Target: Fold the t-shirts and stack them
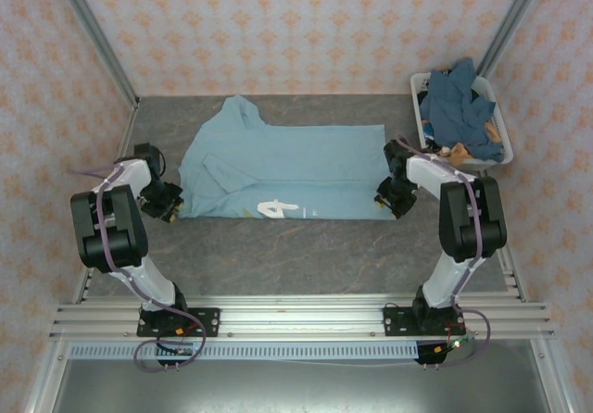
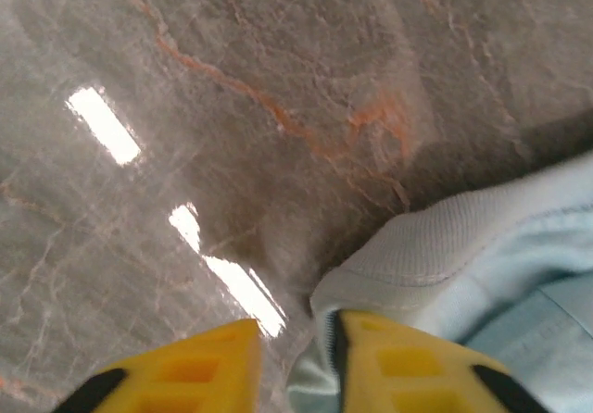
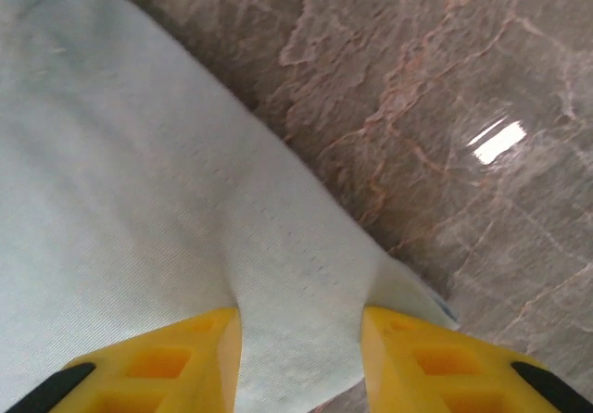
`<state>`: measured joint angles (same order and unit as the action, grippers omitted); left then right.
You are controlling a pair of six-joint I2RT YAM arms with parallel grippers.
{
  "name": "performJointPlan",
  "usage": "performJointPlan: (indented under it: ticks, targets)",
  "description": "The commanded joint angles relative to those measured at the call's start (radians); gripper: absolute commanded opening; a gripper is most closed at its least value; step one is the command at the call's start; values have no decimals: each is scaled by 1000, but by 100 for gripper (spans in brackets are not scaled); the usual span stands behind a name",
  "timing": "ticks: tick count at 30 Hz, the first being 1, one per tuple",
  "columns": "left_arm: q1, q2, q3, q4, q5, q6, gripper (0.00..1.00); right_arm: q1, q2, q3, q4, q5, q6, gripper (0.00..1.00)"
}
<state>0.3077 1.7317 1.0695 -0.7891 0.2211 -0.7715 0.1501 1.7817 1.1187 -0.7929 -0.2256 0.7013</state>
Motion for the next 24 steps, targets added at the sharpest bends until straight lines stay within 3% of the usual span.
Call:
performJointPlan:
  ticks: [1,2,9,17,21,24]
  targets:
    - [-1,8,-7,7,-105,8,6,2,25,23,-67,93,-16,35]
    - [-1,4,-6,-1,-121,12,0,3,28,23,-80,107,-17,34]
    - [7,-73,-33,-85,-210,44,0,3,19,-13,-134,192,-31,31]
    - [36,-142,-113,-133,-246,69,0,6,-23,-56,-140,200,-47,30]
    - [37,-123,-136,-106,-202,75,12,25,-45,-57,-126,138,-66,36]
    - [37,-136,-127,-107,-180,67,26,40,-86,-49,-132,102,-68,42]
